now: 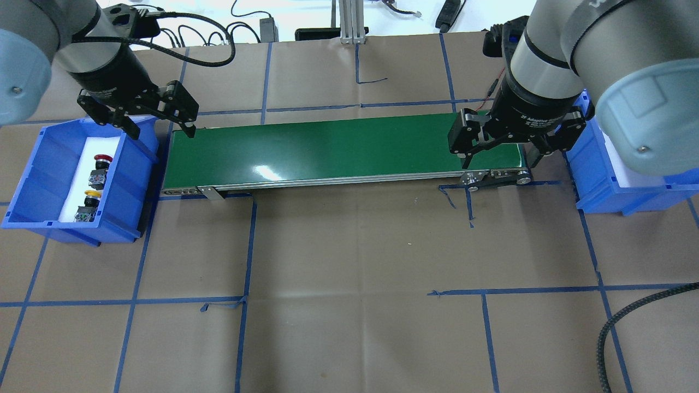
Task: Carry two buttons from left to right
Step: 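Move the left gripper over the blue bin holding the buttons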
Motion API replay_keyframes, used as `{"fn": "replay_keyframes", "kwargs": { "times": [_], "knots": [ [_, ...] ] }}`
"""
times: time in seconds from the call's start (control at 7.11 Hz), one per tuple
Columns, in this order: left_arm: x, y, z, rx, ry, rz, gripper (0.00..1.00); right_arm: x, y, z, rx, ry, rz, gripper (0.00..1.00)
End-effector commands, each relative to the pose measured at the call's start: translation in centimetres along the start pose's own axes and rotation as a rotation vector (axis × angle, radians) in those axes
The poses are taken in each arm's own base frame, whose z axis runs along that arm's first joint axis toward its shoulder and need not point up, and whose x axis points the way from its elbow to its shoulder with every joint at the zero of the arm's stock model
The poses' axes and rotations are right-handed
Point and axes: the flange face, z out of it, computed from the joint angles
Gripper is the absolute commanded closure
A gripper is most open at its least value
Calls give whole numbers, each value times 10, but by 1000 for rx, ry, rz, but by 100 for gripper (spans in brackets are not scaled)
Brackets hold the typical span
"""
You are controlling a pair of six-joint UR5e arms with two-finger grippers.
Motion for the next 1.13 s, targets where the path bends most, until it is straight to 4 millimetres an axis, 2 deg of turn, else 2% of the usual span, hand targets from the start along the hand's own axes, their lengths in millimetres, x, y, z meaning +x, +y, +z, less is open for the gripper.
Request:
{"fn": "replay_keyframes", "kwargs": {
  "times": [0.0,0.14,0.28,0.42,0.56,0.7,0.84,0.98],
  "knots": [
    [-121,2,10,-16,13,58,0,0,-1,0,2,0,0,0],
    [-176,7,22,-33,29,85,0,0,-1,0,2,-2,0,0],
    [-221,12,38,-52,48,53,0,0,-1,-1,3,-2,0,0],
    [-256,11,54,-42,47,64,0,0,-1,0,3,-2,0,0],
    [-279,7,70,-32,41,61,0,0,-1,1,0,0,0,0],
    [-289,-4,93,-34,43,59,1,0,-2,1,-1,3,0,0],
    [-292,-9,111,-29,38,59,1,1,-2,3,-3,8,-1,0],
    [-289,-6,131,-2,15,60,1,1,-2,4,-6,13,2,0]
  ]
}}
